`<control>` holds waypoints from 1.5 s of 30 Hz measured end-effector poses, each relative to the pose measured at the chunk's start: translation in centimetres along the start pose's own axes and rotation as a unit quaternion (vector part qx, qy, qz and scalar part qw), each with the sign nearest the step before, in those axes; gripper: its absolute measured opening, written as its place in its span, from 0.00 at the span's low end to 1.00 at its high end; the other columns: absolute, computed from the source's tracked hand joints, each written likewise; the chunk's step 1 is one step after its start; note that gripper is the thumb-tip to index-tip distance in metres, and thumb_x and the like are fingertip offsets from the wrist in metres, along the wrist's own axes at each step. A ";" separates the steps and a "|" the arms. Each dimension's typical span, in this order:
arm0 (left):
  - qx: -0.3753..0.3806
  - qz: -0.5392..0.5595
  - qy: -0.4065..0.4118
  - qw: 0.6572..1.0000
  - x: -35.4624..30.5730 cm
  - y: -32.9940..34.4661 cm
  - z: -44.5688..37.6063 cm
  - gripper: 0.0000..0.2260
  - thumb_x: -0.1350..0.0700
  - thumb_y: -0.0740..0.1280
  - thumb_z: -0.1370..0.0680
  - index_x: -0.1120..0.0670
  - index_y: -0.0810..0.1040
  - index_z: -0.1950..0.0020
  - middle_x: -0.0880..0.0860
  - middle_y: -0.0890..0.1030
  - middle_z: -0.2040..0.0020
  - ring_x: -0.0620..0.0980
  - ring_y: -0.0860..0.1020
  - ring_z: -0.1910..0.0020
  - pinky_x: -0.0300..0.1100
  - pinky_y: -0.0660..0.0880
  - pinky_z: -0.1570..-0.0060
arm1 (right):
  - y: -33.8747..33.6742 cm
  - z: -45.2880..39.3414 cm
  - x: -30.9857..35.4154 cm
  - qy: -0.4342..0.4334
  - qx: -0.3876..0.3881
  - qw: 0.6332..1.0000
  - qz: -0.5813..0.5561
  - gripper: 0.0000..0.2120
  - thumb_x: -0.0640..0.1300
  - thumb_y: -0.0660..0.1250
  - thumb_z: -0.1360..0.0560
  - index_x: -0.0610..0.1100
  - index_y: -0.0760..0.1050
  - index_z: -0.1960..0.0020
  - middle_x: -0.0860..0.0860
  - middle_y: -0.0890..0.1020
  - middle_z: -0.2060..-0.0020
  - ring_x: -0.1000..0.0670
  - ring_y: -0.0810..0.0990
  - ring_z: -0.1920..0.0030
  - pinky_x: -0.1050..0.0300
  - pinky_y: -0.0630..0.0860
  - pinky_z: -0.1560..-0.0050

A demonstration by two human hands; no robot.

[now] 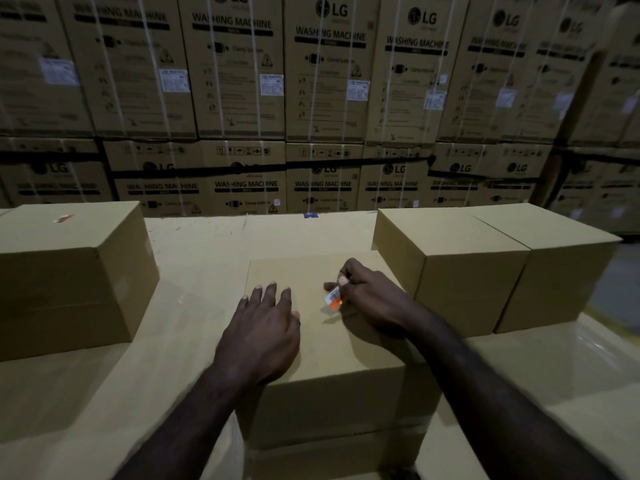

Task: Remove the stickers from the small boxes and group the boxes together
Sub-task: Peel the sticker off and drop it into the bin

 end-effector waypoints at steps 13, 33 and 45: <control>-0.005 0.005 0.001 1.000 0.1 0.0 -0.1 0.25 0.46 0.46 0.17 0.51 0.50 0.21 0.53 0.50 0.20 0.52 0.48 0.22 0.49 0.47 0.24 | -0.6 1.6 0.2 -0.016 -0.028 0.999 0.031 0.05 0.44 0.56 0.17 0.48 0.70 0.50 0.49 0.82 0.47 0.55 0.80 0.45 0.50 0.79 0.46; -0.135 0.018 0.061 0.989 -10.6 -3.4 2.0 0.25 0.44 0.50 0.18 0.46 0.51 0.21 0.50 0.46 0.20 0.51 0.43 0.22 0.50 0.43 0.25 | -8.9 9.6 -1.5 -0.069 -0.261 0.962 0.042 0.08 0.55 0.64 0.24 0.51 0.71 0.53 0.52 0.77 0.43 0.54 0.77 0.47 0.50 0.81 0.53; -0.108 0.073 0.244 0.961 -23.2 0.2 1.9 0.27 0.45 0.49 0.17 0.43 0.39 0.22 0.50 0.34 0.22 0.50 0.31 0.25 0.51 0.38 0.25 | -17.0 21.4 -4.8 0.000 -0.438 0.874 0.209 0.08 0.50 0.69 0.25 0.46 0.73 0.55 0.44 0.68 0.27 0.47 0.59 0.24 0.39 0.62 0.29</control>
Point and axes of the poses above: each hand's wrist, its own z-axis away from the middle knuckle, its own y-axis out of the palm, x = y × z, the point moved 7 cm from there along -z, towards the middle knuckle
